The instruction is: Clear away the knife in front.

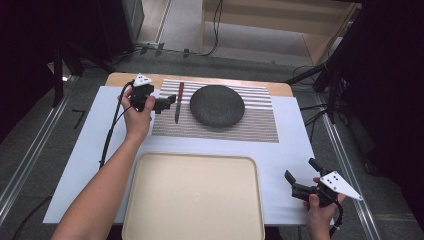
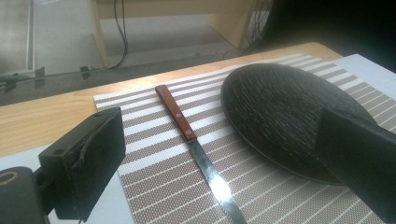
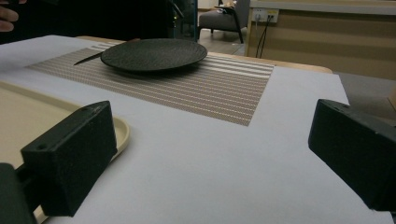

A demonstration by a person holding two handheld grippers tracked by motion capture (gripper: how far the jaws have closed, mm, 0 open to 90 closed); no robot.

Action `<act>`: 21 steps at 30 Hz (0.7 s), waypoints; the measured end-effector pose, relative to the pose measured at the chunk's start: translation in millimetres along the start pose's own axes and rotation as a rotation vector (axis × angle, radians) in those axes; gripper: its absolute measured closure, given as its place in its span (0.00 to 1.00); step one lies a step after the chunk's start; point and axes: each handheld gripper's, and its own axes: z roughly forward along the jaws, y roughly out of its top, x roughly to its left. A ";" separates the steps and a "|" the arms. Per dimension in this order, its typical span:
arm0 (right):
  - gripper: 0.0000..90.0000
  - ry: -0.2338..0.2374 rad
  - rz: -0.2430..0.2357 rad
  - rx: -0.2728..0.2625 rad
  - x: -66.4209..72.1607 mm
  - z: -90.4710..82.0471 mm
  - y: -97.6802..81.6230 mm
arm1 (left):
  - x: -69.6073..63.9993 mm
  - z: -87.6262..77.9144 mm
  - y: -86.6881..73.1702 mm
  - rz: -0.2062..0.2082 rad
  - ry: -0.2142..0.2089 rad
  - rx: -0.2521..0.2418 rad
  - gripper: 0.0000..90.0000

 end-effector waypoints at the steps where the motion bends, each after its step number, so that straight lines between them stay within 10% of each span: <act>1: 0.00 0.000 -0.001 0.000 -0.1 0.0 0.0 | -0.1 2.8 1.8 -0.005 0.015 0.010 0.03; 13: 0.00 -0.006 -0.001 0.003 -0.5 0.6 -0.1 | -8.3 38.1 10.8 -0.012 0.136 0.145 0.28; 21: 0.00 -0.011 0.006 0.001 -1.4 0.7 -0.1 | -5.6 57.8 12.0 -0.059 0.121 0.216 0.43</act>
